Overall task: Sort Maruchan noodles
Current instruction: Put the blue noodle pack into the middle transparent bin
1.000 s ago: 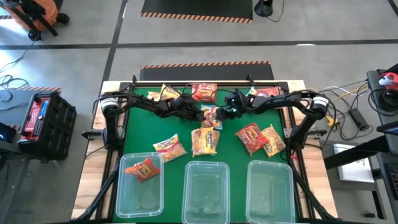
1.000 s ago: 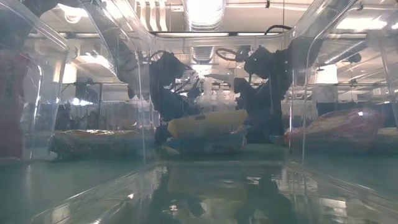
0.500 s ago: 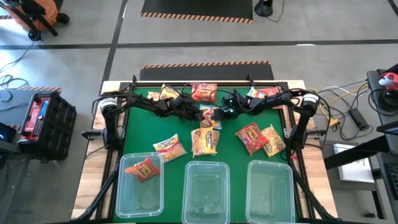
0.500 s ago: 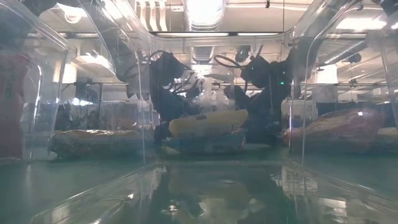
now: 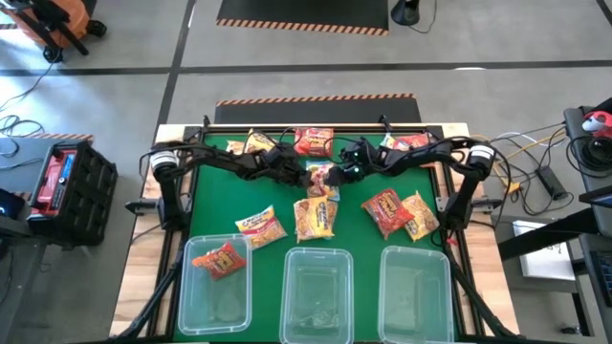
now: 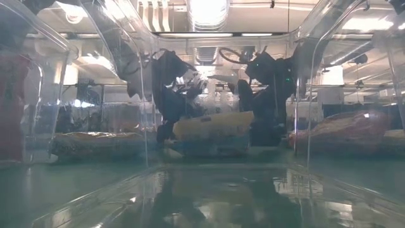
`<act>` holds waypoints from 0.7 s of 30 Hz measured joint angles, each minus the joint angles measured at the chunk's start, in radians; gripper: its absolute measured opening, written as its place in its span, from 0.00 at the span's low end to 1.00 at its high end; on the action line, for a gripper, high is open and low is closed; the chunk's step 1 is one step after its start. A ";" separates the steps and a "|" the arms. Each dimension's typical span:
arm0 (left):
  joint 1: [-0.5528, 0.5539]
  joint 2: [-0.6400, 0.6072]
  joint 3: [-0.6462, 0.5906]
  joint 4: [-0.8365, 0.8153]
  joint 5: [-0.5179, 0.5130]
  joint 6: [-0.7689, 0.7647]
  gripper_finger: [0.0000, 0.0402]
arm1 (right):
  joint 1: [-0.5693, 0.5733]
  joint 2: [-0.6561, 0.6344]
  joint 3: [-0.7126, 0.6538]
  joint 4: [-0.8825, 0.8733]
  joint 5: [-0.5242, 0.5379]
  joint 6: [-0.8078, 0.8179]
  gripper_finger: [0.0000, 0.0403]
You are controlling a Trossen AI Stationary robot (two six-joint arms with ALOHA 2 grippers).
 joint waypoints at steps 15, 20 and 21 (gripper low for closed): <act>0.049 -0.061 0.003 0.027 -0.010 0.023 0.19 | -0.003 -0.072 -0.003 -0.096 -0.003 -0.099 0.27; 0.064 -0.068 0.004 0.036 -0.002 0.037 0.19 | -0.003 -0.092 -0.003 -0.114 0.001 -0.119 0.27; 0.069 -0.071 0.004 0.032 0.000 0.040 0.19 | -0.003 -0.097 -0.004 -0.121 0.001 -0.123 0.27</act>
